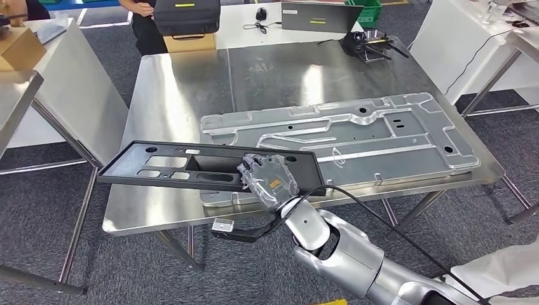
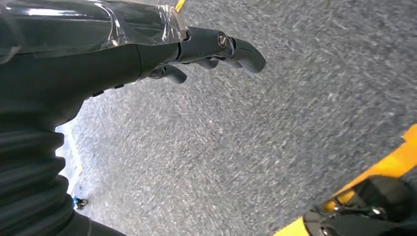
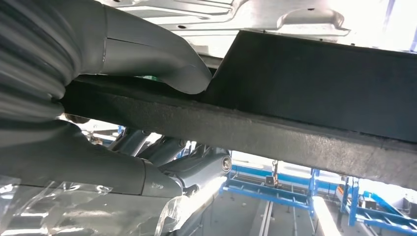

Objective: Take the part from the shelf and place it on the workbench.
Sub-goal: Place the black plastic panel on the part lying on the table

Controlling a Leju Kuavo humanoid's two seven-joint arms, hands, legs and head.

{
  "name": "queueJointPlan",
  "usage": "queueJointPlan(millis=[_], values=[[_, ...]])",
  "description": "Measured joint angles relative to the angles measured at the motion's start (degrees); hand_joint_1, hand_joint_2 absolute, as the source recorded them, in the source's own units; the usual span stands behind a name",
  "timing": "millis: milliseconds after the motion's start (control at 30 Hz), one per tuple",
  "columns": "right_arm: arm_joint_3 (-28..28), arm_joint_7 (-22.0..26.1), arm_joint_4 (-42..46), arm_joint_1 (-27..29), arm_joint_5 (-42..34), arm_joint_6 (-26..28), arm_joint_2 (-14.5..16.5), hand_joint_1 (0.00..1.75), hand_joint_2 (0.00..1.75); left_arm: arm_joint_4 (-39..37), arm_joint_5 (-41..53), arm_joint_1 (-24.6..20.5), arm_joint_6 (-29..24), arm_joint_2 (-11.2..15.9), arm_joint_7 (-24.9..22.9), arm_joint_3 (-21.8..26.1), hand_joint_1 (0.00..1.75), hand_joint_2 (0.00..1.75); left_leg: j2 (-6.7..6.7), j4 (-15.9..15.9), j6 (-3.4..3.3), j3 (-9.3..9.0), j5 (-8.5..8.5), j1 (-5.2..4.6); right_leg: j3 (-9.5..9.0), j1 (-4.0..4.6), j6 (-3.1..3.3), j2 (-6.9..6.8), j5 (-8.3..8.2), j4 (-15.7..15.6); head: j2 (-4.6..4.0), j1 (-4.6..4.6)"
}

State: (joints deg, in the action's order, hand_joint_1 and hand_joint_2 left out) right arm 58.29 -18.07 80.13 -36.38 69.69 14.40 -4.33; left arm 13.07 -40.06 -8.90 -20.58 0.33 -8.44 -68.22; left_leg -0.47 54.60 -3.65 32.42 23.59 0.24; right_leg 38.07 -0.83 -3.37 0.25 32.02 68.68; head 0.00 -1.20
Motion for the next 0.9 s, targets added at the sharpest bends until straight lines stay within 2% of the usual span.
queueJointPlan(millis=[33,67,100,167,200,233,267,367,400,433,500,533,567,600,633,667,700,733,800,900], values=[[0.0,0.0,0.0,0.1,-0.1,0.0,-0.1,1.75,1.75,0.0,0.0,0.0,0.0,0.0,0.0,0.0,0.0,1.75,-0.04,0.0,-0.14,-0.37,0.32,-0.04,2.09,-0.01,-0.09,0.0,0.56,3.1,0.0,0.0],[0.0,0.0,0.0,0.2,-0.1,0.0,-0.1,1.75,1.75,0.0,0.0,0.1,0.0,0.0,0.0,0.0,0.0,1.75,-0.11,0.0,-0.17,-0.8,0.68,-0.04,3.28,-0.02,-0.14,0.0,-0.03,4.2,0.0,0.01],[0.0,0.0,0.0,0.3,-0.1,0.0,-0.2,1.75,1.75,0.0,0.0,0.2,0.0,0.0,0.0,0.0,0.0,1.75,-0.2,0.0,-0.1,-1.32,1.07,-0.02,3.28,-0.06,-0.15,-0.01,-1.81,2.9,0.0,0.02],[0.0,0.0,0.0,0.3,-0.1,0.0,-0.2,1.75,1.75,0.0,-0.1,0.2,0.1,0.0,0.0,0.0,0.0,1.75,-0.39,0.1,0.29,-2.45,1.98,0.01,0.47,-0.16,-0.08,-0.04,-6.95,-4.9,-0.01,0.03],[0.0,0.0,0.0,0.3,-0.1,0.0,-0.2,1.75,1.75,0.0,-0.1,0.1,0.1,0.0,0.0,0.0,0.0,1.75,-0.46,0.2,0.6,-2.82,2.47,-0.11,-1.13,-0.18,0.03,-0.04,-8.6,-8.8,-0.01,0.03],[0.0,0.0,0.0,0.2,-0.1,0.0,-0.2,1.75,1.75,0.0,-0.1,0.1,0.1,0.0,0.0,0.0,0.0,1.75,-0.5,0.2,0.88,-3.02,2.85,-0.24,-2.22,-0.17,0.19,-0.03,-9.42,-11.4,-0.01,0.02],[0.0,0.0,0.0,0.2,-0.1,0.0,-0.2,1.75,1.75,0.0,-0.1,0.0,0.1,0.0,0.0,0.0,0.0,1.75,-0.51,0.2,1.15,-3.04,3.1,-0.37,-2.68,-0.08,0.43,-0.01,-9.33,-12.5,-0.01,0.01],[0.0,-0.1,0.0,0.2,-0.1,0.0,-0.2,1.75,1.75,0.0,-0.1,0.0,0.1,0.0,0.0,0.0,0.0,1.75,-0.39,0.4,1.95,-2.96,3.76,-0.28,-2.83,-0.04,1.4,0.07,-8.78,-12.8,0.01,-0.03],[0.0,-0.1,0.0,0.1,-0.1,0.0,-0.2,1.75,1.75,0.0,-0.1,0.0,0.1,0.0,0.0,0.0,0.0,1.75,-0.3,1.7,2.33,-2.4,4.45,-0.15,-3.03,-0.16,1.76,0.06,-8.61,-12.9,0.01,-0.08],[0.0,-0.1,0.0,0.1,-0.1,0.0,-0.2,1.75,1.75,0.0,-0.1,-0.1,0.1,0.0,0.0,0.0,0.0,1.75,-0.21,4.3,2.71,-1.08,5.53,0.0,-3.28,-0.29,2.08,0.04,-8.42,-12.9,0.01,-0.14],[0.0,-0.1,0.0,0.0,-0.1,0.0,-0.1,1.75,1.75,0.0,-0.1,-0.1,0.1,0.0,0.0,0.0,0.0,1.75,-0.11,12.2,3.34,3.46,8.03,0.27,-3.7,-0.31,2.46,0.03,-7.93,-12.9,0.0,-0.24],[0.1,-0.1,0.0,0.1,-0.1,0.0,-0.1,1.75,1.75,0.0,0.0,0.0,0.1,0.0,0.0,0.0,0.0,1.75,-0.1,15.6,3.53,5.76,8.7,0.37,-3.94,-0.3,2.51,0.05,-7.67,-12.9,0.0,-0.24],[0.1,-0.1,0.0,0.1,-0.1,0.0,-0.2,1.75,1.75,0.0,0.0,0.1,0.1,0.0,0.0,0.0,0.0,1.75,-0.09,17.3,3.62,7.28,8.39,0.44,-4.27,-0.3,2.49,0.08,-7.38,-12.9,0.0,-0.24],[0.2,-0.1,0.0,0.1,-0.1,0.0,-0.2,1.75,1.75,0.0,0.0,0.2,0.1,0.0,0.0,0.0,0.0,1.75,-0.07,16.6,3.64,7.68,6.92,0.48,-4.72,-0.3,2.43,0.13,-7.04,-12.9,0.0,-0.24],[0.2,-0.1,0.0,0.2,-0.1,0.0,-0.2,1.75,1.75,0.0,0.1,0.2,0.1,0.0,0.0,0.0,0.0,1.75,-0.06,13.7,3.57,6.99,4.55,0.52,-5.29,-0.31,2.31,0.16,-6.67,-12.9,0.0,-0.24],[0.2,-0.1,0.0,0.2,-0.1,0.0,-0.2,1.75,1.75,0.0,0.1,0.2,0.1,0.0,0.0,0.0,0.0,1.75,-0.01,9.5,3.41,5.64,1.89,0.53,-5.88,-0.32,2.14,0.18,-6.27,-13.0,0.0,-0.24],[0.2,-0.1,0.0,0.1,-0.1,0.0,-0.2,1.75,1.75,0.0,0.2,0.2,0.0,0.0,0.0,0.0,0.0,1.75,0.03,5.7,3.18,4.16,0.0,0.37,-6.36,-0.22,1.91,0.2,-5.91,-13.0,-0.01,-0.25],[0.2,-0.1,0.0,0.0,-0.1,0.0,-0.2,1.75,1.75,0.0,0.2,0.1,0.0,0.0,0.0,0.0,0.0,1.75,0.08,2.9,2.84,2.98,-0.95,0.19,-6.64,-0.13,1.65,0.21,-5.63,-13.0,-0.01,-0.25],[0.2,-0.1,0.0,-0.1,-0.1,0.0,-0.2,1.75,1.75,0.0,0.3,0.1,0.0,0.0,0.0,0.0,0.0,1.75,0.09,1.3,2.15,2.07,-0.62,-0.22,-6.83,-0.01,1.07,0.21,-5.35,-13.2,-0.01,-0.23],[0.1,-0.1,0.0,-0.2,-0.1,0.1,-0.2,1.75,1.75,0.0,0.4,0.1,0.0,0.0,0.0,0.0,0.0,1.75,0.01,0.5,1.11,1.19,-0.35,0.03,-6.88,-0.1,0.18,0.1,-4.45,-12.4,0.0,-0.16]])
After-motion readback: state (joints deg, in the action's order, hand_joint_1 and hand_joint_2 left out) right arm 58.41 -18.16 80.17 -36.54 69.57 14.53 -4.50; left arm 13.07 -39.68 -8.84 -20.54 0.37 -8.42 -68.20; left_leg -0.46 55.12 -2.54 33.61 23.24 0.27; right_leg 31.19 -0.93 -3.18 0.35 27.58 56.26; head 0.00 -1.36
